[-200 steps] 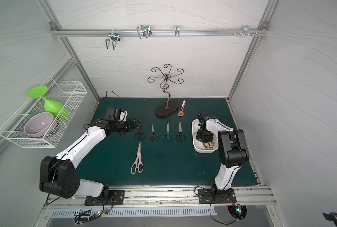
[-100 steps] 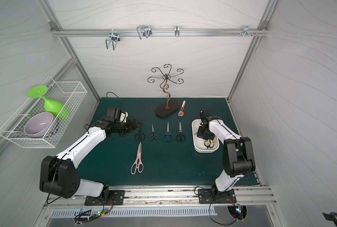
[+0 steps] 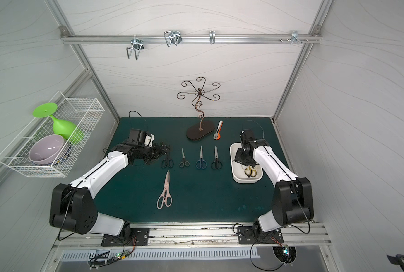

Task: Take the scissors out of the storage box
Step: Pick up the scissors from the storage box, then place the scissors at the center of the board.

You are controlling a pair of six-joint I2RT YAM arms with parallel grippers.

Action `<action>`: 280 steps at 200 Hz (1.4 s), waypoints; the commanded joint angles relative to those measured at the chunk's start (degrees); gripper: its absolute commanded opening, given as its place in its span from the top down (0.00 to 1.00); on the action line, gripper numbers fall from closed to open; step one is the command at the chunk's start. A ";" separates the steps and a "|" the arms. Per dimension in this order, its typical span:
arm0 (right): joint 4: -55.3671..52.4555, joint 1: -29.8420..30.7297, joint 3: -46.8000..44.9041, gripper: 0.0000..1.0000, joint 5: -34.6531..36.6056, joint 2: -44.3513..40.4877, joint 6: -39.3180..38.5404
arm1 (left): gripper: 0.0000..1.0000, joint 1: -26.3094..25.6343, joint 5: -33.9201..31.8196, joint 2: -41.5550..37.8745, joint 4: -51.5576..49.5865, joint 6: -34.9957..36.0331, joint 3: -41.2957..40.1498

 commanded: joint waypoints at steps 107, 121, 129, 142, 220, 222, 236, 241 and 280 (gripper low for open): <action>12.19 34.97 -1.57 1.00 -7.48 1.56 31.28 | 0.01 7.90 -0.21 1.06 4.69 5.76 -1.02; 12.71 37.80 -0.28 1.00 -7.98 4.77 33.72 | 0.01 8.27 0.53 0.59 5.41 5.34 -1.37; 13.26 38.99 -0.08 1.00 -8.39 6.05 35.51 | 0.01 8.50 0.85 0.38 5.62 5.16 -1.38; 15.58 40.69 -0.74 1.00 -8.73 7.52 39.54 | 0.01 9.17 1.32 -0.24 5.79 4.77 -1.34; 19.20 46.54 1.83 1.00 -9.12 15.10 54.16 | 0.00 12.85 5.60 -2.57 8.80 1.43 -3.17; 19.67 46.56 1.56 1.00 -9.31 15.19 54.66 | 0.01 12.85 5.47 -2.59 8.74 1.50 -3.14; 21.71 46.59 1.90 1.00 -10.17 17.00 55.73 | 0.00 12.85 4.96 -3.02 8.23 1.84 -3.13; 20.69 46.59 2.96 1.00 -10.53 18.00 55.91 | 0.00 12.85 4.68 -3.23 8.14 2.04 -3.06; 20.60 47.07 6.77 1.00 -14.43 24.26 57.27 | 0.00 12.94 3.26 -4.05 7.15 2.96 -2.85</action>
